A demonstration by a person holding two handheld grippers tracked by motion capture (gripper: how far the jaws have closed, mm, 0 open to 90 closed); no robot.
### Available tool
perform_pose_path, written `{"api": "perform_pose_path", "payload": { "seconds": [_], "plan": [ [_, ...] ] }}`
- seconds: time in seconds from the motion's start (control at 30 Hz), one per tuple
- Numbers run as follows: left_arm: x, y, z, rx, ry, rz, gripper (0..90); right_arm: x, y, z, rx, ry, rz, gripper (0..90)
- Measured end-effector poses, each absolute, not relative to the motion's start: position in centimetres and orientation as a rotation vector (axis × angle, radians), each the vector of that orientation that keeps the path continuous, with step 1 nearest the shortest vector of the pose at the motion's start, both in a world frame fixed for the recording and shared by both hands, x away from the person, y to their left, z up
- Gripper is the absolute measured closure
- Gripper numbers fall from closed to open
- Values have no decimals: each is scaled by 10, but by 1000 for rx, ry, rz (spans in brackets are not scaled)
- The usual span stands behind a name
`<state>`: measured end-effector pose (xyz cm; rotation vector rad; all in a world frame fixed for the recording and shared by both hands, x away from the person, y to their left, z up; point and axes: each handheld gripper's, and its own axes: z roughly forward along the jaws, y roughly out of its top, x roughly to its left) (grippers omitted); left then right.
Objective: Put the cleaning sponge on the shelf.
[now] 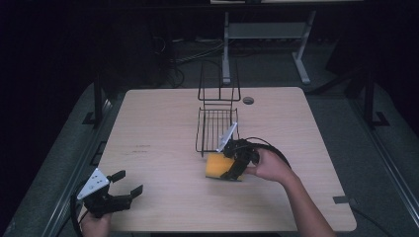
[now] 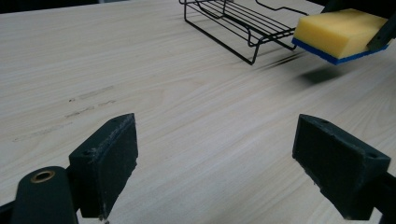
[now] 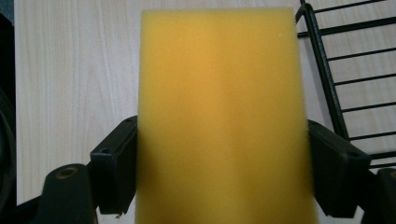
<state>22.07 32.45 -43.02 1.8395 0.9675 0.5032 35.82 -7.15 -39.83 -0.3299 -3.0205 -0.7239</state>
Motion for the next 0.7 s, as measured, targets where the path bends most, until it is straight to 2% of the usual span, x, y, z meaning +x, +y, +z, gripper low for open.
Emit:
{"api": "perform_pose_path", "payload": {
  "seconds": [0.7],
  "plan": [
    [222,327,-431,1837,981,498,134,387,-64,-393,-312,-3014,-730,217]
  ]
}}
